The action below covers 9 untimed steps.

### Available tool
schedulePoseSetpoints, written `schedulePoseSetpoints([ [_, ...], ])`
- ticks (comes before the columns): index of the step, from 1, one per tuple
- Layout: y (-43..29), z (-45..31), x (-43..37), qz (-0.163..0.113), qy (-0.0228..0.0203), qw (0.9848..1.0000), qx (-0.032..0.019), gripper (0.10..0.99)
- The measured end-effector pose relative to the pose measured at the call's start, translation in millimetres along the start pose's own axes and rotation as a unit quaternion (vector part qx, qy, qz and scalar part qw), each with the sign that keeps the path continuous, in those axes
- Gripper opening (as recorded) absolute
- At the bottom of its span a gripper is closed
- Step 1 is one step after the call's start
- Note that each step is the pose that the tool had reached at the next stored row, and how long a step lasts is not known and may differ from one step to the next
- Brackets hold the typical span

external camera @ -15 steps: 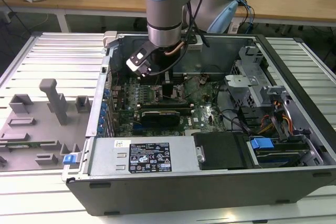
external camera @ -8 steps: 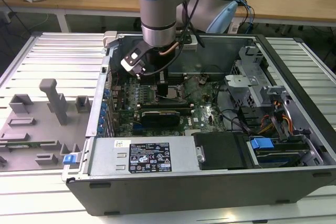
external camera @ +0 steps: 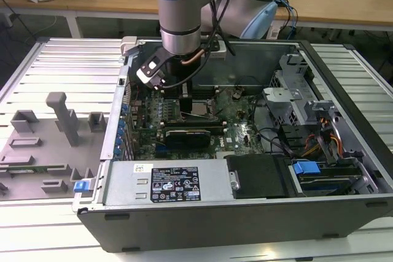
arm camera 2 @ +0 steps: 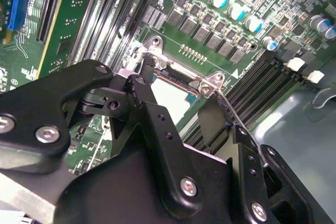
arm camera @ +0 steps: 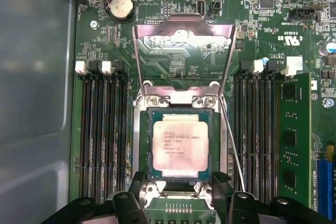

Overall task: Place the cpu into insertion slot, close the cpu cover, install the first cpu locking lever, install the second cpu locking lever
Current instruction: 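Place the cpu into insertion slot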

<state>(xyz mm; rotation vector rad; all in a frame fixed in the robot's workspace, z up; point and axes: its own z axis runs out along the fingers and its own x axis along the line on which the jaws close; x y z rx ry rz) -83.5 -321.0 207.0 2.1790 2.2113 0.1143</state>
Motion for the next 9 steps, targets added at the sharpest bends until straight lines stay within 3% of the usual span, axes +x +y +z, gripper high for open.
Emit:
schedulePoseSetpoints([
  [9, -0.8, -5.5, 0.2, 0.0, 0.0012, 1.0, -0.0006, 0.612],
])
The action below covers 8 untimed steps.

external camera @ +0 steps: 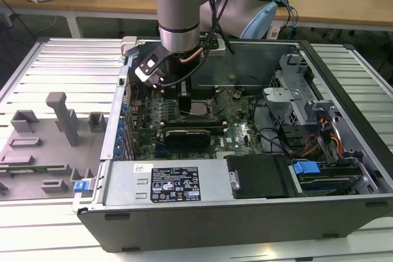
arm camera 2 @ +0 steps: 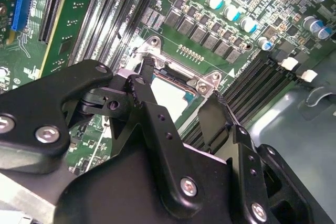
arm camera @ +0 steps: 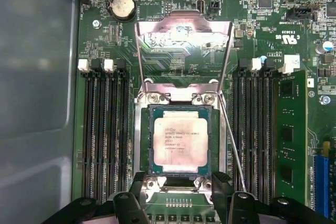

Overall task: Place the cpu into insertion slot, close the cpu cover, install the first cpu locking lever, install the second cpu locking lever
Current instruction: 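Place the cpu into insertion slot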

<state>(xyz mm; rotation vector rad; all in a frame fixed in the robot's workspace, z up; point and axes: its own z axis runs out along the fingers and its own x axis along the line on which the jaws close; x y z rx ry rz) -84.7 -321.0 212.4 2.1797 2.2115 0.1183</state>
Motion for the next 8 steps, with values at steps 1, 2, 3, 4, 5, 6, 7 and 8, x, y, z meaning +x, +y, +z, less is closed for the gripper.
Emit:
schedulePoseSetpoints([
  [1, 0.0, -0.3, 0.0, 0.0, 0.0001, 1.0, -0.0001, 0.612],
  [2, 0.1, -0.3, 0.1, 0.0, 0.0003, 1.0, -0.0003, 0.612],
  [3, -0.5, -0.6, 0.0, 0.0, 0.0002, 1.0, -0.0006, 0.612],
  [4, -1.4, -0.6, 0.0, 0.0, 0.0003, 1.0, -0.001, 0.612],
  [5, -2.8, -0.7, 0.0, 0.0, 0.0004, 1.0, -0.0014, 0.612],
  [6, -4.2, -0.8, 0.1, 0.0, 0.0004, 1.0, -0.0018, 0.612],
  [7, -5.0, -0.9, 0.1, 0.0, 0.0004, 1.0, -0.0021, 0.612],
  [8, -5.4, -1.1, 0.1, 0.0, 0.0005, 1.0, -0.0024, 0.612],
])
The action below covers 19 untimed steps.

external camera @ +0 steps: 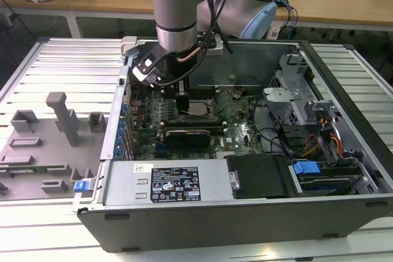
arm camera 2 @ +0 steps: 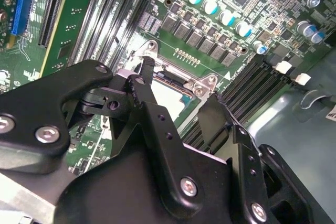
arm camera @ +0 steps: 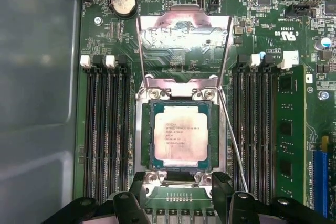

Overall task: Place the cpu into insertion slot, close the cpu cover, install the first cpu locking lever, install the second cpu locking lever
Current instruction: 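Place the cpu into insertion slot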

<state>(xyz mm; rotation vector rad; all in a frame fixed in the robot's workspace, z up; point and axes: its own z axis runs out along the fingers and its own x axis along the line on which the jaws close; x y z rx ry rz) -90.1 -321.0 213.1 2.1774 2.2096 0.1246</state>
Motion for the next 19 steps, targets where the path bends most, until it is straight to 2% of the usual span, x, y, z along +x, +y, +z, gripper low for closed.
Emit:
schedulePoseSetpoints([
  [8, 0.5, -7.0, 0.2, 0.0, 0.0035, 1.0, -0.0018, 0.612],
  [14, -5.7, -7.5, 0.3, 0.0, 0.0048, 1.0, -0.0039, 0.612],
  [19, -5.8, -10.3, 0.4, 0.0, 0.0049, 1.0, -0.0041, 0.612],
])
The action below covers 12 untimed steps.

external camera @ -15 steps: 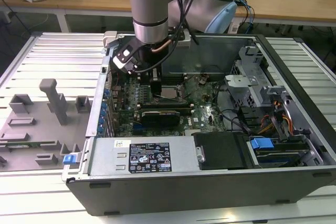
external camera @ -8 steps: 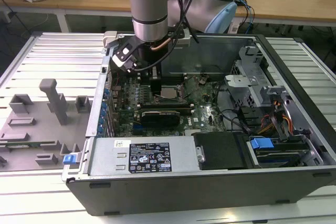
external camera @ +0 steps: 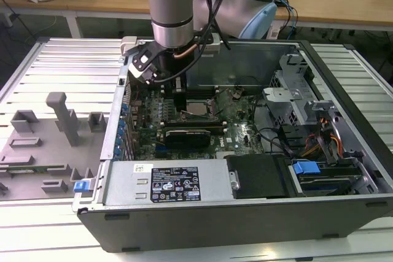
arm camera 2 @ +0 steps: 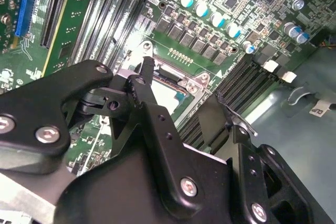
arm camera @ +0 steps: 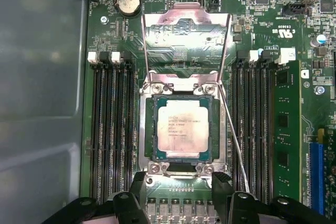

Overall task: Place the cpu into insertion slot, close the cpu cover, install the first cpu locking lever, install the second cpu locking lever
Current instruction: 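Place the cpu into insertion slot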

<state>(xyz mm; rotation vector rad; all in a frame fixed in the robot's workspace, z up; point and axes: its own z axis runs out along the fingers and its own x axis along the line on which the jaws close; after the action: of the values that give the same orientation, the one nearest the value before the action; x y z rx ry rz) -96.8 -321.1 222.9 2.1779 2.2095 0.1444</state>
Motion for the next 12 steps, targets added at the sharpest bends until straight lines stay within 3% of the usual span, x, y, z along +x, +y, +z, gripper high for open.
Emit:
schedulePoseSetpoints([
  [4, 0.4, -4.1, 0.2, 0.0, 0.0001, 1.0, -0.0001, 0.612],
  [9, 7.8, -3.5, 0.0, 0.0, 0.0, 1.0, 0.0, 0.612],
  [12, 7.9, -3.4, 0.2, -0.001, 0.0002, 1.0, -0.0001, 0.612],
])
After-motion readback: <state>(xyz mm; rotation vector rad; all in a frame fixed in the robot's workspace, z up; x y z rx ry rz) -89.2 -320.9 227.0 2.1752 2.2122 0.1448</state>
